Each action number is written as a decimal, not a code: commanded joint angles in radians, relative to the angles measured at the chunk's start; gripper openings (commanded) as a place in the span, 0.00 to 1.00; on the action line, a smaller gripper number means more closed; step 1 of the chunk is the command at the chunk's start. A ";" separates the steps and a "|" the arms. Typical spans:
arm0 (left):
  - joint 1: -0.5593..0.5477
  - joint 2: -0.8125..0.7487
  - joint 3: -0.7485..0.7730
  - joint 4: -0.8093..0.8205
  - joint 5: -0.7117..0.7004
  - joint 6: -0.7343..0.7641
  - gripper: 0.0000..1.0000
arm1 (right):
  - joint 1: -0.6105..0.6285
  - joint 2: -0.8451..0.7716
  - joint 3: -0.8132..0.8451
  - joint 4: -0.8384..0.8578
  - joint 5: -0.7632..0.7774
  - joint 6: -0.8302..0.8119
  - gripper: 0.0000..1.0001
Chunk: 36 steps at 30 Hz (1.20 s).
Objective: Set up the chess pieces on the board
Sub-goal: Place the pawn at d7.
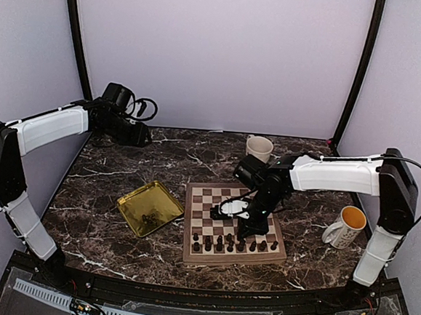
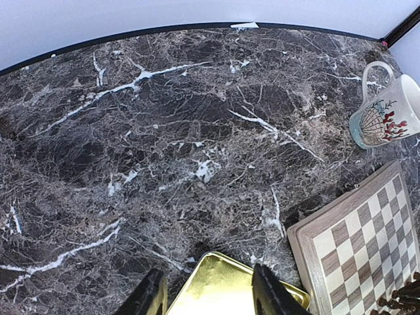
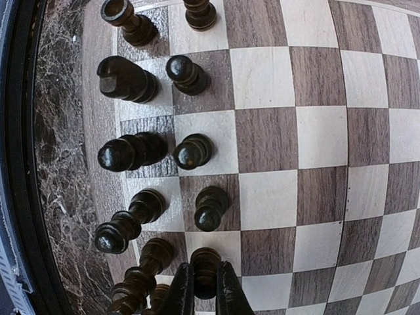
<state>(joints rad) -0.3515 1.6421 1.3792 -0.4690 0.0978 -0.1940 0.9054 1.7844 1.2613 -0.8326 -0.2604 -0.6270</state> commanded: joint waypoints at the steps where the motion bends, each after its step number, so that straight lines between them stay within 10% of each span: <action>1: -0.003 -0.006 0.006 -0.023 0.016 0.015 0.46 | 0.009 0.020 0.001 0.022 0.021 0.010 0.07; 26: -0.003 0.014 0.008 -0.031 0.022 0.031 0.47 | -0.023 -0.039 0.075 -0.071 -0.039 0.004 0.25; 36: -0.066 0.049 0.064 -0.292 -0.033 -0.003 0.38 | -0.181 -0.177 0.001 0.024 -0.130 0.007 0.26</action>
<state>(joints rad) -0.3851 1.7321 1.4578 -0.6128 0.0944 -0.1741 0.7883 1.6855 1.3151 -0.8688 -0.3237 -0.6216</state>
